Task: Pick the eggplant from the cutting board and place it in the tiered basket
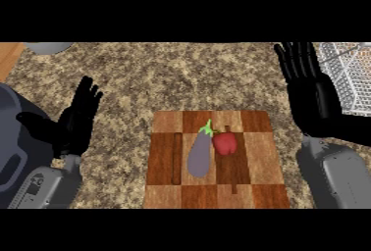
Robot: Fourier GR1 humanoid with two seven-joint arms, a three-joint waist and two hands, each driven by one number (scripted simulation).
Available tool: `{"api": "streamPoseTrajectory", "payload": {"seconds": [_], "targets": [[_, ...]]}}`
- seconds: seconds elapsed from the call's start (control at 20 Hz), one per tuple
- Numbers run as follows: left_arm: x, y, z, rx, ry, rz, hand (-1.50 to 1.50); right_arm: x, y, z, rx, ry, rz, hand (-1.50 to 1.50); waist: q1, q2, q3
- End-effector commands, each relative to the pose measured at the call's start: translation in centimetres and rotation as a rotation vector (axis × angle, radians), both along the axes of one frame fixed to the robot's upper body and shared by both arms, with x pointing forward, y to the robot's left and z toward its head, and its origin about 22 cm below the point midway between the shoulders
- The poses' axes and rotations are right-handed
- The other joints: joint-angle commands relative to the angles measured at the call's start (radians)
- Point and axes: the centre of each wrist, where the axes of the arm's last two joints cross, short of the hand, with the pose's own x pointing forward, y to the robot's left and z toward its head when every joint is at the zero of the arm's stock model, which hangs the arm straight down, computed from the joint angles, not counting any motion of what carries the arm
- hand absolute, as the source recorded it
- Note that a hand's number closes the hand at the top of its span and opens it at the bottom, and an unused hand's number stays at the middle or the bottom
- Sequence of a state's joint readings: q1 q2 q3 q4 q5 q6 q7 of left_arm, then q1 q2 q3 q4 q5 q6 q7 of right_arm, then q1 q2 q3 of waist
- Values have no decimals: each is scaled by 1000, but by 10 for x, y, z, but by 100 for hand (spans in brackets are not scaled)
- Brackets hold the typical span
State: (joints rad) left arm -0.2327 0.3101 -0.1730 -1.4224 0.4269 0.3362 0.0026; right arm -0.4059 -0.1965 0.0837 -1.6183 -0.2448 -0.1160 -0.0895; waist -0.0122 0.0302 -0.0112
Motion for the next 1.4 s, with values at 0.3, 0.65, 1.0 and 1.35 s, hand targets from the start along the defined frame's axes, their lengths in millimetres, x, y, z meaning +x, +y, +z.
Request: {"api": "streamPoseTrajectory", "payload": {"seconds": [0.3, 0.65, 1.0, 1.35], "targets": [[-6, 14, -2, 171, 61, -116, 0, 13, 11, -98, -569, 699, -229, 150, 65, 12, -36], [-13, 23, -6, 200, 136, -178, 0, 20, 84, -117, -560, 933, -622, -150, 60, -36, 1], [-17, 34, -6, 199, 167, -188, 0, 66, 113, -54, -1140, 1093, -585, -150, 67, -39, 2], [-13, 27, 2, 206, 129, -212, 0, 72, 176, -33, -1387, 1378, -135, -150, 89, -23, 5]]}}
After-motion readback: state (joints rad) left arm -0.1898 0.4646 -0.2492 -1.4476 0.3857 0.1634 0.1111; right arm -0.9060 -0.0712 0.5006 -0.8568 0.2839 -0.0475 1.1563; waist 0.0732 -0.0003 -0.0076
